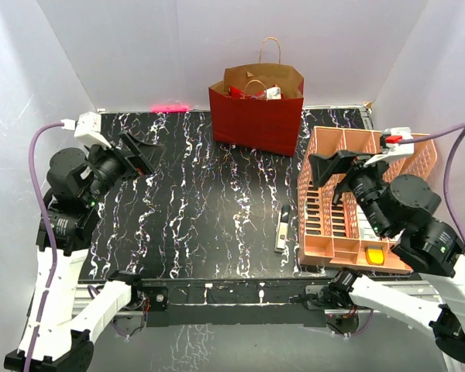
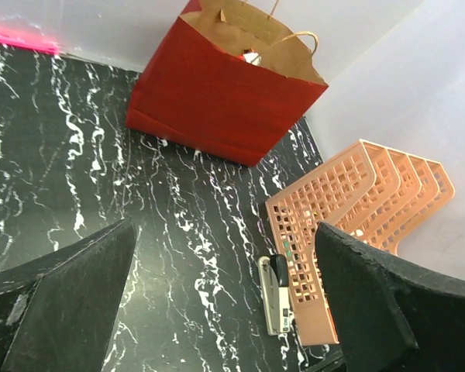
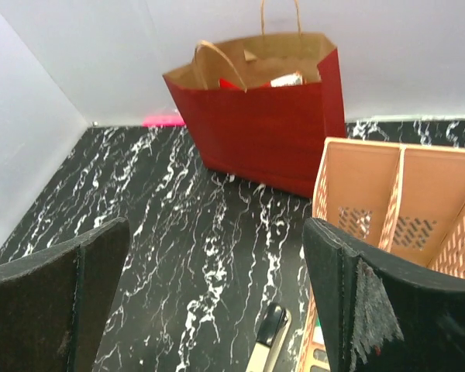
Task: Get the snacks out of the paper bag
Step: Move the paper bag to the center of the board.
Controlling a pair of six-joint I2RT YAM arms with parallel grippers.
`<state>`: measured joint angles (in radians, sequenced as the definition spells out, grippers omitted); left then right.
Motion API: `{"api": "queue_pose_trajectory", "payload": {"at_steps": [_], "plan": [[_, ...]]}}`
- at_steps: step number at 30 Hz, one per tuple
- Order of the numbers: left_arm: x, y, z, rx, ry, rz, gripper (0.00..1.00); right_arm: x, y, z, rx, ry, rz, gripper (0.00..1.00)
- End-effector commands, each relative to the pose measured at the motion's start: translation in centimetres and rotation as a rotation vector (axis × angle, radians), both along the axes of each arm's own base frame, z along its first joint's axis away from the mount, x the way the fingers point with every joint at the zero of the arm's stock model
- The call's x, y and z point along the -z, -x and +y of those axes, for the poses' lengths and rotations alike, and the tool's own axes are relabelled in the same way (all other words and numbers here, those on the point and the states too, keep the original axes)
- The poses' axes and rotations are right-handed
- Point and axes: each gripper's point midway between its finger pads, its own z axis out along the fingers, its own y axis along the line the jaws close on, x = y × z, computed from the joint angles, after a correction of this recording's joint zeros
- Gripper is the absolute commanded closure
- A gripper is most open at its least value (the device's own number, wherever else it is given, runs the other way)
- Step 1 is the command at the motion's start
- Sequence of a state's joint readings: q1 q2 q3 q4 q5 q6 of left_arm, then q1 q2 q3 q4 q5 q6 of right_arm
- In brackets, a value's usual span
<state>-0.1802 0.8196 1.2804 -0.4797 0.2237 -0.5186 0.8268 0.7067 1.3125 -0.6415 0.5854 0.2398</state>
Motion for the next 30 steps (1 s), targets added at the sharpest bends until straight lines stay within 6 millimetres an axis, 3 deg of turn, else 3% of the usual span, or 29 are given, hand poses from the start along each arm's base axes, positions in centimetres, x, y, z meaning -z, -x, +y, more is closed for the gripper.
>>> {"api": "queue_pose_trajectory", "payload": {"at_steps": [1, 8, 16, 20, 25, 30], "plan": [[0.3, -0.5, -2.0, 0.078, 0.071, 0.004, 0.02, 2.0, -0.5, 1.3, -0.027, -0.036, 0.063, 0.02], [2.9, -1.6, -6.5, 0.195, 0.138, 0.090, 0.02, 5.2, -0.6, 1.7, -0.033, -0.059, 0.133, 0.02], [6.7, -2.2, -15.1, 0.309, 0.139, 0.207, 0.02, 7.3, 0.1, 1.1, -0.037, -0.059, 0.164, 0.02], [6.8, -3.2, -19.2, 0.315, 0.217, 0.185, 0.02, 7.3, 0.8, 0.4, -0.036, -0.096, 0.144, 0.02], [4.9, -6.4, -23.8, 0.282, 0.298, 0.137, 0.02, 5.9, 1.9, -0.7, -0.035, -0.176, 0.081, 0.02], [4.2, -12.1, -26.8, 0.113, 0.350, 0.141, 0.02, 4.6, 2.9, -2.5, 0.002, -0.235, 0.030, 0.02]]}}
